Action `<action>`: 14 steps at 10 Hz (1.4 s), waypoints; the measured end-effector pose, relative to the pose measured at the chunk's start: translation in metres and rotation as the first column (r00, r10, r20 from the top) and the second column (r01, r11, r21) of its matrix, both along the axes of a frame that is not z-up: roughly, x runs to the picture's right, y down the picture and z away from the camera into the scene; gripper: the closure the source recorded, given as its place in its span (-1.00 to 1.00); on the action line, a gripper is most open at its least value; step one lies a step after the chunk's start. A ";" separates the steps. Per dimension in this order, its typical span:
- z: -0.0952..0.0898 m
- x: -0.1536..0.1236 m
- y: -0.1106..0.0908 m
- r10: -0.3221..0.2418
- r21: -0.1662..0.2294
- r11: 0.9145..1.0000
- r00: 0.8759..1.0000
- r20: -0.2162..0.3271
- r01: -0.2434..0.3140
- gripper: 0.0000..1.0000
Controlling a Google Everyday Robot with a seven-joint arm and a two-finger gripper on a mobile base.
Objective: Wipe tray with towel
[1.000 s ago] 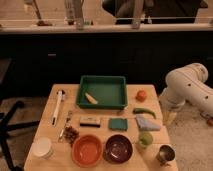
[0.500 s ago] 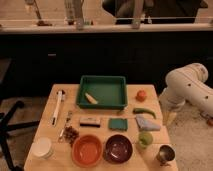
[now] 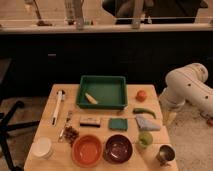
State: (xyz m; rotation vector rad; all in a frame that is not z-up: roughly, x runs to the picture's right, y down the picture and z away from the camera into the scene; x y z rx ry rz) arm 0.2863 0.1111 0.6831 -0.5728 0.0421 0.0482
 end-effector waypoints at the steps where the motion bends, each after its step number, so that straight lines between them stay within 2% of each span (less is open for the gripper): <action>1: 0.000 0.000 0.000 0.000 0.000 1.000 1.000 0.000 0.000 -0.60; 5: 0.002 0.000 0.000 -0.002 0.009 1.000 1.000 0.001 0.002 -0.60; 10: 0.030 0.005 0.003 0.017 0.044 0.999 0.998 0.054 -0.019 -0.60; 12: 0.039 0.009 0.004 0.043 0.040 0.998 0.996 0.075 -0.047 -0.60; 14: 0.051 0.017 0.009 0.084 0.019 0.996 0.992 0.095 -0.087 -0.60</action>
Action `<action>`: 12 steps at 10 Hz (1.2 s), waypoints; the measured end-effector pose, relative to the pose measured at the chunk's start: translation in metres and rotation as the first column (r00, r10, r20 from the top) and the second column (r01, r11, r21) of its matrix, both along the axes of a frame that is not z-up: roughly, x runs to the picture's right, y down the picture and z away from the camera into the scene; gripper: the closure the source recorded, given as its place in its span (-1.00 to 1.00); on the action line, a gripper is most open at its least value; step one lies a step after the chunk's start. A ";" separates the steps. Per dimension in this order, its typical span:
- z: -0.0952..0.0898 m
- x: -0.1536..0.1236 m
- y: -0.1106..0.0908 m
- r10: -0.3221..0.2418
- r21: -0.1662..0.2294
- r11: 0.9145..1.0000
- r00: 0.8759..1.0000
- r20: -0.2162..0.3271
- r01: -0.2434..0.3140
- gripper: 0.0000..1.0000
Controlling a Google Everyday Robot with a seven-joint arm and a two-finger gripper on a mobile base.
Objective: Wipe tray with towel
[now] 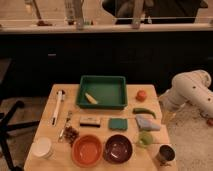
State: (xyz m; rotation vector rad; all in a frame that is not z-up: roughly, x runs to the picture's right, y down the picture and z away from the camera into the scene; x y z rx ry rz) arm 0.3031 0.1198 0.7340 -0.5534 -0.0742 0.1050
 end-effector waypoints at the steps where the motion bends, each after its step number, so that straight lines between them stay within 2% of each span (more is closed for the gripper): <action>1: 0.005 0.003 0.003 0.007 -0.012 1.000 1.000 0.001 -0.007 -0.60; 3: 0.017 0.008 0.010 0.035 -0.052 0.998 0.999 0.016 -0.034 -0.60; 6: 0.032 0.015 0.023 0.060 -0.089 0.994 0.998 0.007 -0.059 -0.60; 9: 0.045 0.010 0.031 0.045 -0.113 0.993 0.999 -0.010 -0.045 -0.60; 12: 0.045 0.009 0.031 0.042 -0.116 0.992 0.999 -0.011 -0.043 -0.60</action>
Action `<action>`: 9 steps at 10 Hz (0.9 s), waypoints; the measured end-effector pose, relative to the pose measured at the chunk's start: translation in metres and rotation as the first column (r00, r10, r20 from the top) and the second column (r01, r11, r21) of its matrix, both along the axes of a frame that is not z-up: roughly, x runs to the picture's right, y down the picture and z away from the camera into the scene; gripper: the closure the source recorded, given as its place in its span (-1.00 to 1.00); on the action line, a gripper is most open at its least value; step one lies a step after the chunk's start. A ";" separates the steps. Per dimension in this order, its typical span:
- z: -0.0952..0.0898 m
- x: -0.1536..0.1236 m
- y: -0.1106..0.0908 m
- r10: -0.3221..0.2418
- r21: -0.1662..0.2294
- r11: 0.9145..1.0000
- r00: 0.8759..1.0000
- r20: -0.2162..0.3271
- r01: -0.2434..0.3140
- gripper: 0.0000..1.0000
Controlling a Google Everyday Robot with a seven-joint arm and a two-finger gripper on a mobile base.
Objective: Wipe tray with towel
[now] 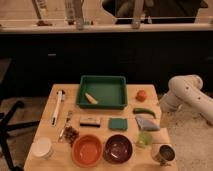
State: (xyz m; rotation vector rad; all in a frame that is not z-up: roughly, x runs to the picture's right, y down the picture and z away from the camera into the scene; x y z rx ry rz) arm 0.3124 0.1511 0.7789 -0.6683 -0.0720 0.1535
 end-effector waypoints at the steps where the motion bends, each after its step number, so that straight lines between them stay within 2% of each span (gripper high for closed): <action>1: 0.000 0.000 0.000 0.000 -0.001 1.000 1.000 0.000 0.000 -0.60; 3: 0.002 -0.005 -0.002 0.013 0.006 1.000 1.000 0.015 -0.013 -0.60; 4: 0.011 -0.006 0.005 0.048 0.001 0.999 0.998 0.040 -0.048 -0.60; 5: 0.018 -0.007 0.012 0.059 -0.006 0.998 0.997 0.046 -0.059 -0.60; 7: 0.034 -0.012 0.025 0.079 -0.030 0.997 0.996 0.051 -0.078 -0.60; 9: 0.042 -0.008 0.037 0.104 -0.054 0.993 0.994 0.042 -0.102 -0.60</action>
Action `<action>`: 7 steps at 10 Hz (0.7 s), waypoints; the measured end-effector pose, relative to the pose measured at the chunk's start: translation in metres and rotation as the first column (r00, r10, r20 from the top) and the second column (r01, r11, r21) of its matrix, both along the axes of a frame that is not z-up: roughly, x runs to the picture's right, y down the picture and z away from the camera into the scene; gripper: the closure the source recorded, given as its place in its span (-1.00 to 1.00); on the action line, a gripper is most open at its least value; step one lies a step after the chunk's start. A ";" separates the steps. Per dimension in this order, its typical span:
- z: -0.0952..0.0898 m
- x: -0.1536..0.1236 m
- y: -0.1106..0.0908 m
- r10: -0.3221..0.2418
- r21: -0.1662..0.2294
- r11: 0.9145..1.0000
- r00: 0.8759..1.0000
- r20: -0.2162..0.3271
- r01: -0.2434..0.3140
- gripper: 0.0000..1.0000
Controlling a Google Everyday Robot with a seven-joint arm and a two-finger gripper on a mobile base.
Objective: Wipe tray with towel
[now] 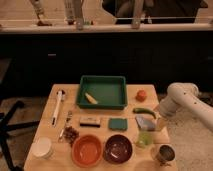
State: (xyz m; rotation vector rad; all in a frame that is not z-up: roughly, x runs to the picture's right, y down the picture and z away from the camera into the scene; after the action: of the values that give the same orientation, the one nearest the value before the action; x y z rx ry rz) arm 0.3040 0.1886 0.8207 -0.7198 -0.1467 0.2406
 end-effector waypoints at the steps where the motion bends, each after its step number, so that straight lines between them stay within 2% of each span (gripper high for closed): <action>1: 0.002 0.001 0.005 0.009 -0.008 1.000 1.000 -0.001 -0.009 -0.60; 4: 0.002 0.009 0.018 0.033 -0.019 0.999 0.999 -0.006 -0.033 -0.60; 6: 0.002 0.012 0.026 0.056 0.046 0.997 0.998 -0.026 -0.054 -0.60; 7: 0.003 0.011 0.028 0.054 0.052 0.997 0.998 -0.025 -0.053 -0.60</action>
State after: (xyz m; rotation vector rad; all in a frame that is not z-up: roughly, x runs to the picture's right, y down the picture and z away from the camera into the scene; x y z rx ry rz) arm 0.3147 0.2169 0.8238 -0.6618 -0.1463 0.2965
